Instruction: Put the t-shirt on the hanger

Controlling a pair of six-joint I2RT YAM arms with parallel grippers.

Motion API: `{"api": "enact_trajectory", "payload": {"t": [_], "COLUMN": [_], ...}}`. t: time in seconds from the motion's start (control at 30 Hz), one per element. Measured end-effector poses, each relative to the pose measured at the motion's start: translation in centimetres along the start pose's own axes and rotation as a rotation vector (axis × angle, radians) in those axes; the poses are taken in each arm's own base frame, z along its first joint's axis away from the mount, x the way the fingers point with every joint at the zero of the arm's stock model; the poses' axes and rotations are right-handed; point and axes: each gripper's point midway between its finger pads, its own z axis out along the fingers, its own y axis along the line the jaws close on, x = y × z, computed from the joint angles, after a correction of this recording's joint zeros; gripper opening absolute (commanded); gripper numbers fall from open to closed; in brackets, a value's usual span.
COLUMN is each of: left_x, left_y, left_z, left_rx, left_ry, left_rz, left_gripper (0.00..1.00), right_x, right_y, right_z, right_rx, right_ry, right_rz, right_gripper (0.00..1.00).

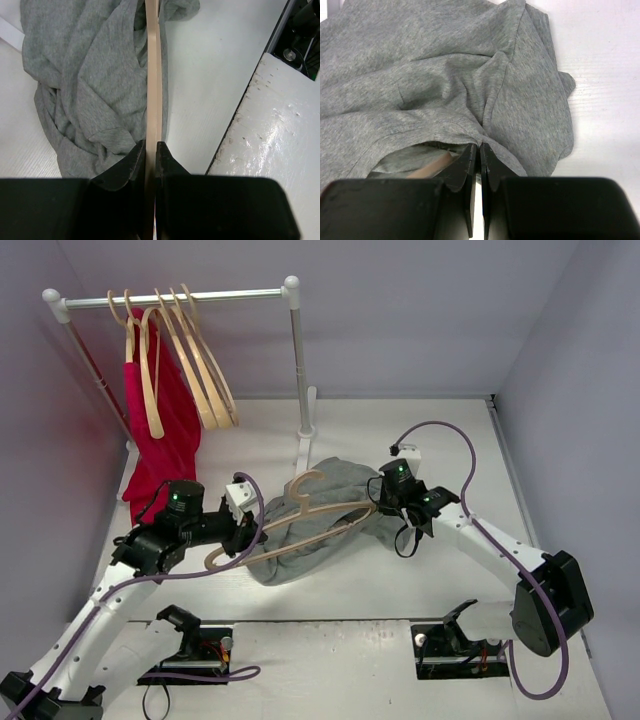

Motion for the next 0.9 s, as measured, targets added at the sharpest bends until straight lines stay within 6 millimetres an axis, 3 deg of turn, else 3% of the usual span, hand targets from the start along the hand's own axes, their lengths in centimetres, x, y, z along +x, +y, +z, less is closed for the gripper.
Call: {"api": "enact_trajectory", "payload": {"t": [0.2, 0.43, 0.9], "left_x": [0.2, -1.1, -4.3], "left_y": [-0.3, 0.6, 0.4], "left_z": [0.9, 2.0, 3.5], "left_rx": [0.032, 0.026, 0.093], "left_ry": [0.022, -0.016, -0.131], "left_rz": [0.018, 0.044, 0.062], "left_gripper": [0.0, 0.0, 0.0], "right_x": [-1.2, -3.7, -8.5], "right_y": [0.8, 2.9, 5.7], "right_z": [-0.5, -1.9, -7.0], "right_rx": [-0.037, -0.133, -0.32], "right_ry": [-0.012, -0.049, -0.185], "right_rz": [-0.039, -0.114, -0.323], "right_gripper": [0.0, 0.0, 0.0]}}
